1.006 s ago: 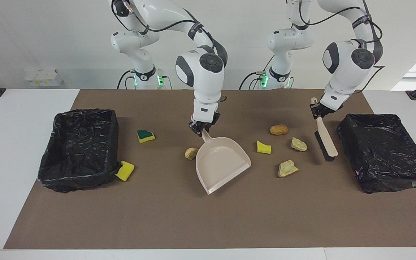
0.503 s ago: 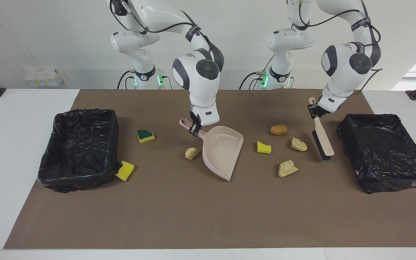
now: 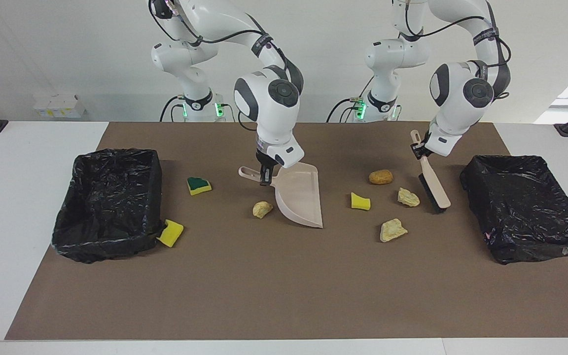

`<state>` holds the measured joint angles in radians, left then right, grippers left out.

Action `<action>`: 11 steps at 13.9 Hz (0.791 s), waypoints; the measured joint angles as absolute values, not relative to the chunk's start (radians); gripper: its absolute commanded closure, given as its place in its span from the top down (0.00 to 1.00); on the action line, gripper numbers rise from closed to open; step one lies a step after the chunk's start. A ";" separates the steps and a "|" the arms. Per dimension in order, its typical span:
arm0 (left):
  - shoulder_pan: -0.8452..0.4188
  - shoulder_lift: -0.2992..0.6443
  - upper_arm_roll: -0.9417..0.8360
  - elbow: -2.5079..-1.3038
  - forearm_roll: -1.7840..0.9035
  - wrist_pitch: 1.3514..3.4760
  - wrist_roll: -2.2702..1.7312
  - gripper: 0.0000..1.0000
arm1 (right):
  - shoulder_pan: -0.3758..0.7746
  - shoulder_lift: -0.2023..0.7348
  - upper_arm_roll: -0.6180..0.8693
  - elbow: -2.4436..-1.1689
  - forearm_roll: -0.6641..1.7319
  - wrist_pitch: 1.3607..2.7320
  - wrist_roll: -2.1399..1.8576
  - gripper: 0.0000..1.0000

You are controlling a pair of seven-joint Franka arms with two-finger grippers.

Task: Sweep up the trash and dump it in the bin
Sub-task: 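Sweep the rocks and sponge into the dustpan with the left gripper's brush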

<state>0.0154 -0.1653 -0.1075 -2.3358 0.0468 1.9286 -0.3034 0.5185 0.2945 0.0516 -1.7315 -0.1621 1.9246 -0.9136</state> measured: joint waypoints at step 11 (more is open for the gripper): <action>-0.305 -0.065 -0.118 -2.297 -0.211 2.090 -0.403 0.00 | 0.520 0.327 0.052 -1.756 -0.168 2.041 -0.914 0.00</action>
<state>-0.3051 -0.0649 -0.1177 -2.2971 -0.2107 2.0897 -0.4034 0.5197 0.3270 0.0522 -1.7556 -0.1683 2.0414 -0.9143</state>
